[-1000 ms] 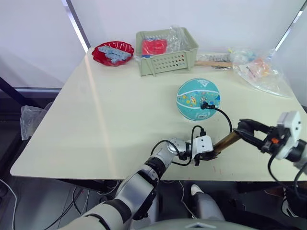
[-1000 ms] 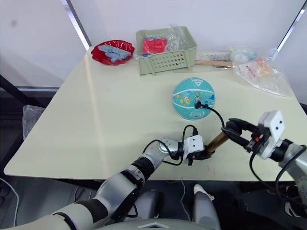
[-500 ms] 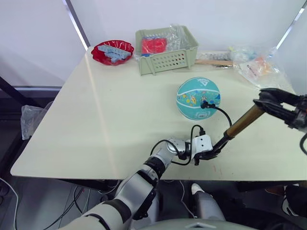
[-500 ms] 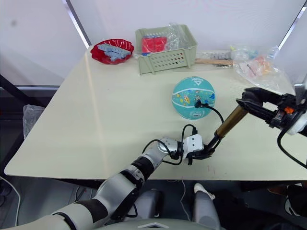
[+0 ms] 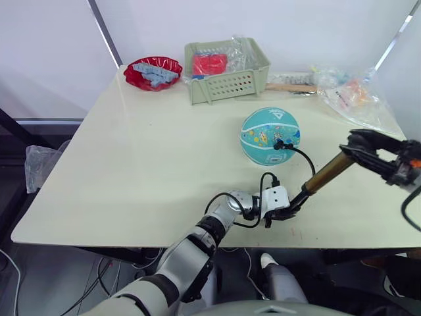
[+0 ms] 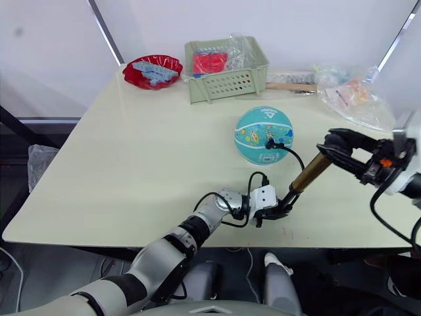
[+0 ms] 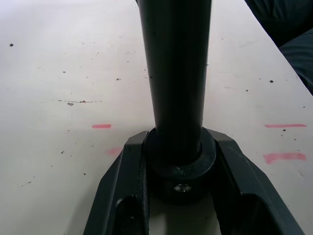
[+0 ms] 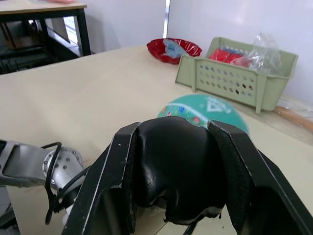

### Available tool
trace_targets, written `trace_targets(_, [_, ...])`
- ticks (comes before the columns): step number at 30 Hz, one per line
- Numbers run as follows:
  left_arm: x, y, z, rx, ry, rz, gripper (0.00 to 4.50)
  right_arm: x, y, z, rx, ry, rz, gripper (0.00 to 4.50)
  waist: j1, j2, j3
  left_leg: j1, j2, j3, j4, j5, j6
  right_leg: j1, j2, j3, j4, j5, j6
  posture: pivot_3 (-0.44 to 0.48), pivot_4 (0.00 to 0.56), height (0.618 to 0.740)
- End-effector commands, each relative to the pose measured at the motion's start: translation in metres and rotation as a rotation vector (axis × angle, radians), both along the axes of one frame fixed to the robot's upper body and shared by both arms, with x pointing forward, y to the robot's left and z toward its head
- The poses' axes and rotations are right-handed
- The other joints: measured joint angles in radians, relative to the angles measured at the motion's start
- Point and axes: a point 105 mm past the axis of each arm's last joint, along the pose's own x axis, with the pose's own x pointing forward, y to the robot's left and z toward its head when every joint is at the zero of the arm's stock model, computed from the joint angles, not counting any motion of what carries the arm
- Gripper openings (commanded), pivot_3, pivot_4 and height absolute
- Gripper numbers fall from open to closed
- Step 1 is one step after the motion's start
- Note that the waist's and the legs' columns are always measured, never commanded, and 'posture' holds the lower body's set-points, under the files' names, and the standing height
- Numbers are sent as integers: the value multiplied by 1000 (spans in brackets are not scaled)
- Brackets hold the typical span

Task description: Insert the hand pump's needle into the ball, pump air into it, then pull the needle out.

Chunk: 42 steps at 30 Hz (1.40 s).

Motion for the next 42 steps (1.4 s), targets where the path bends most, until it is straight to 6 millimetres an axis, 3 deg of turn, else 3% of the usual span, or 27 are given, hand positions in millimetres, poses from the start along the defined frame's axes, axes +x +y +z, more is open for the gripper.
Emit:
trace_targets(1, [-24,44,-60,236,168,20,1188,3,5,-50,-39,136,-21,1679,0,-2,-2,0,1,0,0,0,0,0,0,0,0,0,0,0,150,737])
trace_targets(8, [-21,44,-59,235,166,34,1188,2,17,-106,-133,197,-18,1679,0,-4,-6,2,1,-1,-1,0,0,0,0,-1,0,-1,-1,0,150,737])
trace_targets(13, [-19,45,-58,237,162,39,1188,2,21,-115,-165,193,-1,1679,0,-3,-6,2,1,-1,-1,0,0,1,1,-1,0,-1,-1,0,150,737])
trace_targets(16, [-18,45,-57,236,160,42,1188,6,22,-100,-110,147,-7,1679,0,-3,-6,3,1,-1,-1,0,0,1,2,-1,0,-1,-1,0,150,737])
trace_targets(21, [-15,44,-55,230,157,45,1188,14,4,-41,-7,20,-26,1679,1,3,-2,2,1,-1,-1,0,0,1,2,0,0,0,-2,0,150,737])
trace_targets(29, [-15,42,-53,223,160,44,1188,13,-15,34,43,-137,-46,1679,1,12,7,-1,-1,0,0,0,0,-1,2,0,0,2,1,0,150,737])
trace_targets(39, [-17,41,-54,223,161,41,1188,3,-22,90,69,-204,-27,1679,1,14,10,-2,-1,2,0,0,0,-2,1,1,0,2,1,0,150,737])
trace_targets(42, [-17,40,-54,222,161,41,1188,3,-20,95,69,-195,-18,1679,2,14,11,-3,-1,2,0,0,0,-3,1,1,0,2,1,0,150,737])
